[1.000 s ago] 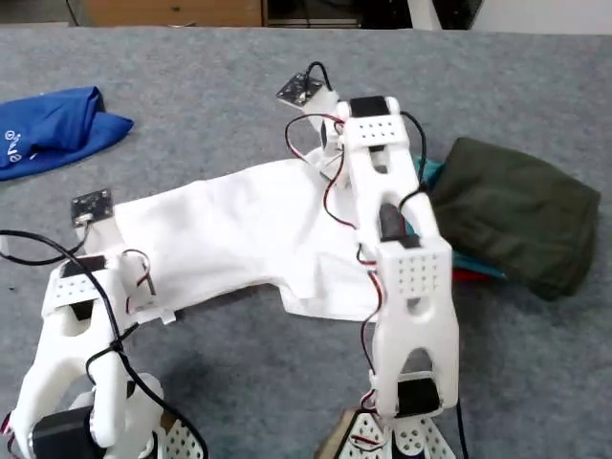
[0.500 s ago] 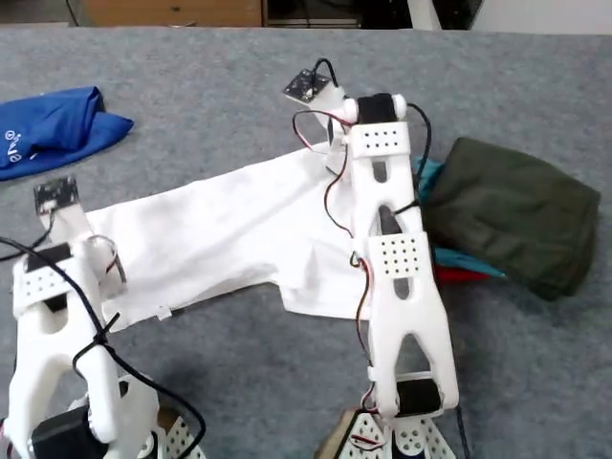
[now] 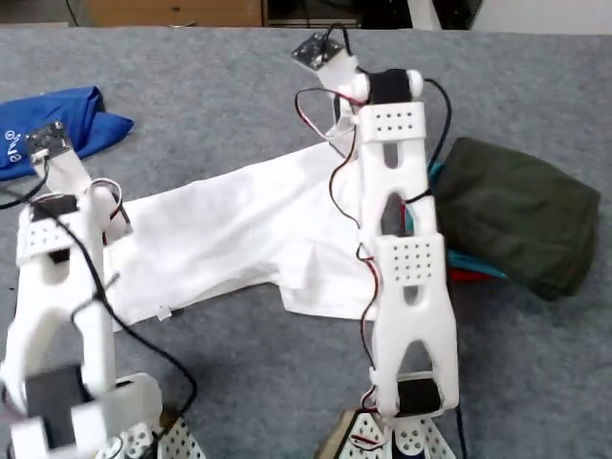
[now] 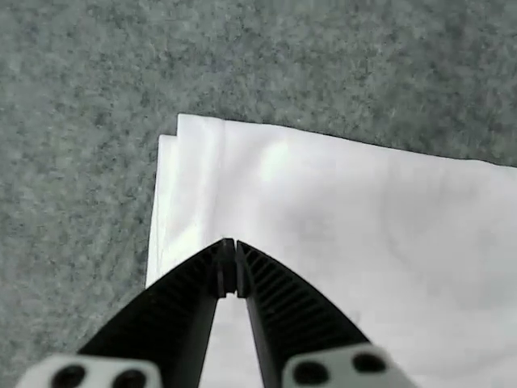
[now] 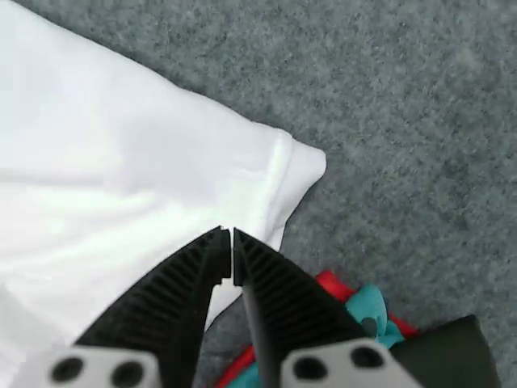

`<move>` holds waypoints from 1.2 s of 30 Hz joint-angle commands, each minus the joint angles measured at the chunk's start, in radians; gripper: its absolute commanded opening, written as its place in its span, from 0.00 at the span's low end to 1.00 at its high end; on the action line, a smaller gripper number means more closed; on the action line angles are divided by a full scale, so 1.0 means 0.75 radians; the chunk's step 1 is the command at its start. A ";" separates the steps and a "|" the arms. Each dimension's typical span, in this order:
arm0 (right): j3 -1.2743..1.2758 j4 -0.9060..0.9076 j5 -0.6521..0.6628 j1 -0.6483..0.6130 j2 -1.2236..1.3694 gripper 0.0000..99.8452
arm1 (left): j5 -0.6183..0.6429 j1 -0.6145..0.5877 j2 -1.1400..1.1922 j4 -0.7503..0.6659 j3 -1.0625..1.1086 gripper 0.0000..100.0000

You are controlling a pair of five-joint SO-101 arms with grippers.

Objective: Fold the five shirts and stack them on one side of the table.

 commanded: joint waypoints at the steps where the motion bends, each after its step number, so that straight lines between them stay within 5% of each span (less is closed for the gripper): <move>1: 0.263 -0.035 -0.020 0.011 -0.249 0.02 | 0.041 -0.051 0.234 -0.059 -0.182 0.02; 8: 0.576 -0.599 -0.051 0.042 -0.085 0.02 | 0.033 -0.102 0.490 -0.057 -0.374 0.02; 13: 0.467 -0.712 -0.088 0.069 0.105 0.02 | 0.033 -0.100 0.502 -0.117 -0.338 0.02; 21: 0.130 -0.462 -0.078 0.099 0.232 0.02 | 0.033 -0.188 0.492 -0.141 -0.313 0.02; 28: -0.324 0.018 0.014 0.019 0.240 0.02 | 0.041 -0.182 0.386 0.057 -0.442 0.02; 36: -0.267 0.031 0.002 -0.048 0.140 0.02 | -0.020 -0.168 0.060 0.180 -0.350 0.02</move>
